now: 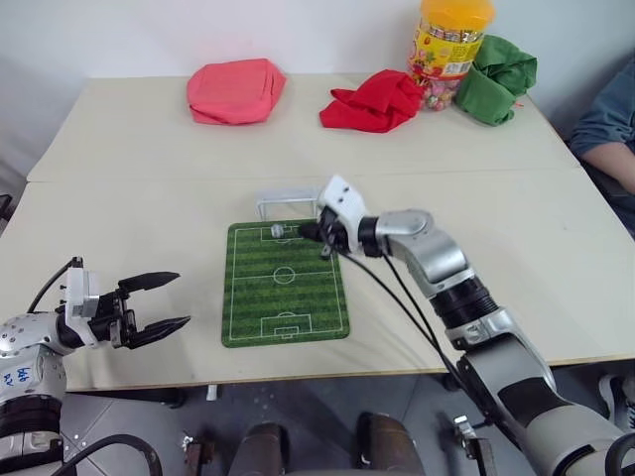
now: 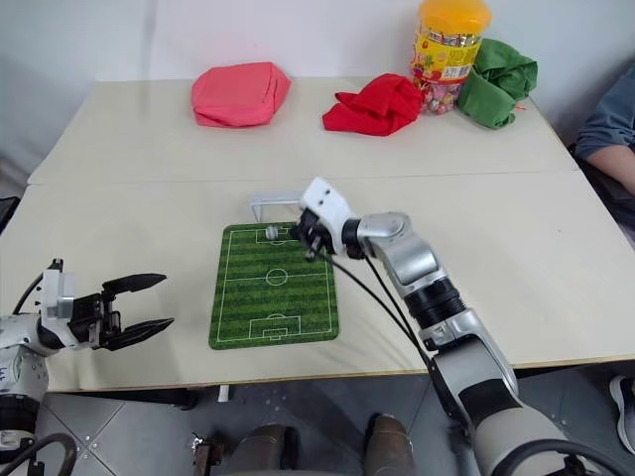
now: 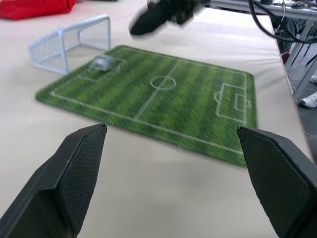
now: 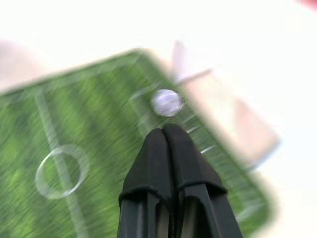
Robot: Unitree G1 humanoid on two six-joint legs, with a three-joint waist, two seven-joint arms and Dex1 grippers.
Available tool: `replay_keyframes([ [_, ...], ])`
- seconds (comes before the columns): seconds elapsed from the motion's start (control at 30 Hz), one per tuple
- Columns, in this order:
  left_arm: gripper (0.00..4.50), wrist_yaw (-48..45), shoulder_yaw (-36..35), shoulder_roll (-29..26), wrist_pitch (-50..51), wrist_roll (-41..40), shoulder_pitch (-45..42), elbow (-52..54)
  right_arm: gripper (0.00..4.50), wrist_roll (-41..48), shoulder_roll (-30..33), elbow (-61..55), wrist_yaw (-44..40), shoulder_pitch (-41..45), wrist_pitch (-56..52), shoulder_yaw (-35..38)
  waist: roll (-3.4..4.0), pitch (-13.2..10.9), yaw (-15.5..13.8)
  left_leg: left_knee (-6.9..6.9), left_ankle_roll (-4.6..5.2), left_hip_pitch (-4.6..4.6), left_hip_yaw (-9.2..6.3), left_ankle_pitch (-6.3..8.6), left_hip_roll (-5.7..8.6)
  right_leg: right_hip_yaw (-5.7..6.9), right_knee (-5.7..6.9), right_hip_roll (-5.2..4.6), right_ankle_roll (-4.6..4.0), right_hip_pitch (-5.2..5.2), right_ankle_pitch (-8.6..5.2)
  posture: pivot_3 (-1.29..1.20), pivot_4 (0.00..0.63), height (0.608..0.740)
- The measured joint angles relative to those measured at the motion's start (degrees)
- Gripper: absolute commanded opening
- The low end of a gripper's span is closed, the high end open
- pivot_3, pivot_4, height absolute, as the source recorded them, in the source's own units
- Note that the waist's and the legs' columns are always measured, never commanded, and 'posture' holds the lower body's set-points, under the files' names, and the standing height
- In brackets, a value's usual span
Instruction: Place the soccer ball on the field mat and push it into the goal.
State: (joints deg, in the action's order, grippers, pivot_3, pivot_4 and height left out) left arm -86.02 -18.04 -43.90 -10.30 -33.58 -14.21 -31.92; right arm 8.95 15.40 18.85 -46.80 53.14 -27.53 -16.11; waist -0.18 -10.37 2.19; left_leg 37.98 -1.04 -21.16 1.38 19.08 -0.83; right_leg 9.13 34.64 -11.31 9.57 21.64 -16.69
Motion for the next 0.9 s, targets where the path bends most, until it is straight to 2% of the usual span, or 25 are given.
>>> replay_keyframes([
  [0.33,4.5,0.0,1.2,0.1,-0.2,0.9,-3.0,-2.4,0.02,4.6,5.9,-20.7,-5.6,-9.1,-9.4,0.8,-0.01,0.0,0.8,0.09,0.03,-0.04,0.12,0.05,0.0,-0.04,-0.06,-0.01,0.0,0.03,0.0,0.0,0.15,0.74],
  [0.5,4.5,0.4,1.2,0.0,2.1,2.4,-2.9,-2.6,0.02,7.7,15.4,-26.0,-11.7,-15.8,-8.2,3.5,-0.03,0.0,0.1,0.14,0.06,-0.04,0.16,0.07,0.01,-0.07,-0.08,-0.02,0.0,0.01,0.0,0.0,0.15,0.74],
  [0.7,4.5,5.7,-1.6,-0.5,4.1,3.5,-1.3,-2.5,0.02,8.6,29.3,-22.3,-22.2,-26.1,2.0,9.7,-0.1,0.0,-0.7,0.13,0.12,-0.05,0.22,0.1,0.03,-0.07,-0.22,-0.05,0.0,-0.03,0.0,0.0,0.15,0.74],
  [0.8,4.5,5.9,-3.4,-1.0,6.3,3.0,-0.6,-2.4,0.6,9.6,31.7,-15.5,-26.1,-28.1,7.8,14.3,-0.1,-0.1,-0.4,0.13,0.11,0.03,0.29,0.1,-0.01,-0.09,-0.21,-0.03,0.0,-0.05,0.0,0.0,0.15,0.74],
  [0.9,4.5,6.2,-4.2,-1.4,7.7,3.0,0.8,-2.3,1.6,10.0,32.9,-8.7,-29.9,-29.3,13.1,16.3,-0.1,-0.1,-0.3,0.12,0.12,0.07,0.36,0.1,-0.02,-0.14,-0.21,-0.04,-0.01,-0.05,0.01,0.0,0.15,0.74],
])
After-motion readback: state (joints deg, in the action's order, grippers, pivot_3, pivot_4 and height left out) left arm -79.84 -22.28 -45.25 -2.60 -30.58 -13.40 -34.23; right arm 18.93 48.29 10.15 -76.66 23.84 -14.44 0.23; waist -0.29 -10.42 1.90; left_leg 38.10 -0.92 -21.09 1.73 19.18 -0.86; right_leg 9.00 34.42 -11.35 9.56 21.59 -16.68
